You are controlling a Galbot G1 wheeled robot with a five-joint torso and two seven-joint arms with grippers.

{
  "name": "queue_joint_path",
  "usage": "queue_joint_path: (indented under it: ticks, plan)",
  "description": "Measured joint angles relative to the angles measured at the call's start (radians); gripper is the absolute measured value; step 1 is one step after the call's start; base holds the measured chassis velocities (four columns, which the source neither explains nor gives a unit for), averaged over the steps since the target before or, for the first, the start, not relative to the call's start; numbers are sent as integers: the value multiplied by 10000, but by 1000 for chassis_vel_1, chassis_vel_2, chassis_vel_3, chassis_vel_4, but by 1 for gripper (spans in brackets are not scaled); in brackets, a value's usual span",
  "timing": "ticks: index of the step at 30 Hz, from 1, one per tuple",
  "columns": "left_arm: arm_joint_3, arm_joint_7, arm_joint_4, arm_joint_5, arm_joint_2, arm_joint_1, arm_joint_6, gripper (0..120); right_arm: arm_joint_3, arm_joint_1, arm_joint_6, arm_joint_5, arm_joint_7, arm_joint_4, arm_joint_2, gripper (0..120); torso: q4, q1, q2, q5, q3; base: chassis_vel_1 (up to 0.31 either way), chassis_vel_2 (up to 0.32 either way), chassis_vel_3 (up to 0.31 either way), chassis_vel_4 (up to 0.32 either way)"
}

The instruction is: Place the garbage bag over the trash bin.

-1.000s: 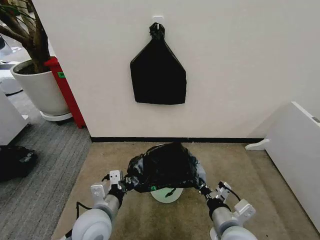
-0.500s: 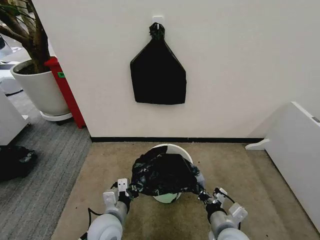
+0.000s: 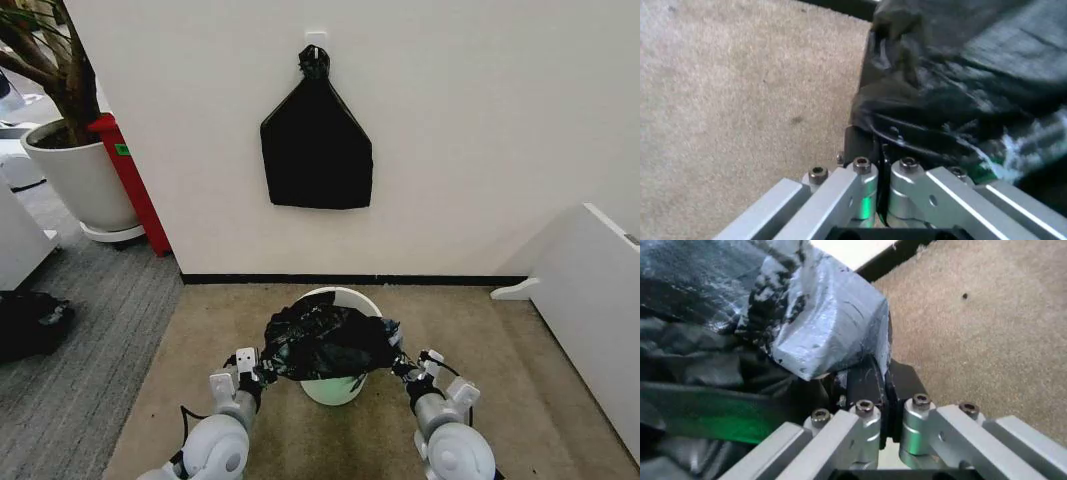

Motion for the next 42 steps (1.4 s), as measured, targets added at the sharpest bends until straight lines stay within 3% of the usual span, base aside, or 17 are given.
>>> queue_joint_path:
  ticks: [11, 29, 31, 33, 36, 42]
  plan:
    - [204, 89, 1009, 2, -897, -230, -16, 0, -95, 634, -911, -36, -516, -722, -65, 0, 0, 0, -1, -2, 0, 0, 0, 0, 0]
    - [67, -381, 260, 105, -752, 181, 409, 0, -75, 553, -1803, -159, 92, -60, -409, 1, -1, 0, -1, -2, -1, 0, 0, 0, 0]
    - [-23, -432, 11, 214, -552, 332, 443, 8, -23, 378, -1825, -174, 214, 233, -521, 5, -1, 0, 0, -4, -1, 0, 0, 0, 0]
    - [-23, -432, 11, 214, -552, 332, 443, 8, -23, 378, -1825, -174, 214, 233, -521, 5, -1, 0, 0, -4, -1, 0, 0, 0, 0]
    - [-216, -607, -423, 268, -145, 566, 456, 25, 85, 19, -1840, -211, 472, 774, -668, 18, -1, 0, 0, -3, -1, 0, 0, 0, 0]
    - [-565, -604, -836, 441, 241, 880, 456, 45, 210, -387, -1835, -359, 633, 1150, -711, 39, 0, 0, 0, -3, -1, 0, 0, 0, 0]
